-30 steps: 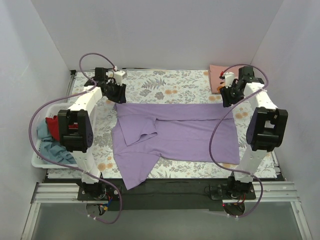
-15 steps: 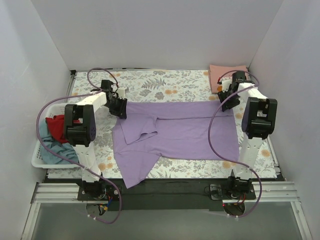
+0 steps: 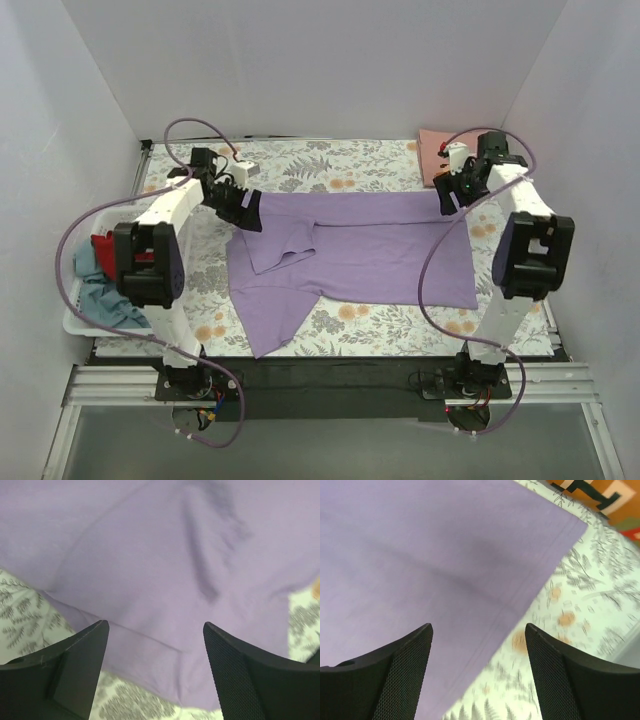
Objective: Fold and stack the t-shirts
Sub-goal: Fold the tshirt
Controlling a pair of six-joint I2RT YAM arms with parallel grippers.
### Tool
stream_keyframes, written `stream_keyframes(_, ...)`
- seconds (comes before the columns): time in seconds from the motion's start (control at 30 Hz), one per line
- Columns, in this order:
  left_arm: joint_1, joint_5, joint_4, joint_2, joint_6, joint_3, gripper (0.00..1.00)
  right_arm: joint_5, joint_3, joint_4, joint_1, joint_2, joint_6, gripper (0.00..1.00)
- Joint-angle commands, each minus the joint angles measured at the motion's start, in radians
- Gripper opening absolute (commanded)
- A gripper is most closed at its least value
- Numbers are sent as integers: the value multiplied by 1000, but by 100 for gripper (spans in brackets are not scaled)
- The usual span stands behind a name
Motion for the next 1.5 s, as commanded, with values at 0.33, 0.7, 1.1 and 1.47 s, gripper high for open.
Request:
stream_keyframes(0.33, -11, 116, -280, -564, 313, -405, 71, 56, -663, -234, 22, -715, -472, 60)
stream_keyframes(0.7, -17, 95, -243, -627, 295, -481, 72, 173, -892, -49, 36, -727, -534, 60)
stream_keyframes(1.1, -31, -15, -233, -636, 373, -569, 68, 202, -1030, 86, 63, -682, -552, 43)
stream_keyframes(1.47, -321, -345, 71, -790, 313, -861, 48, 231, -1019, 96, 65, -685, -535, 1)
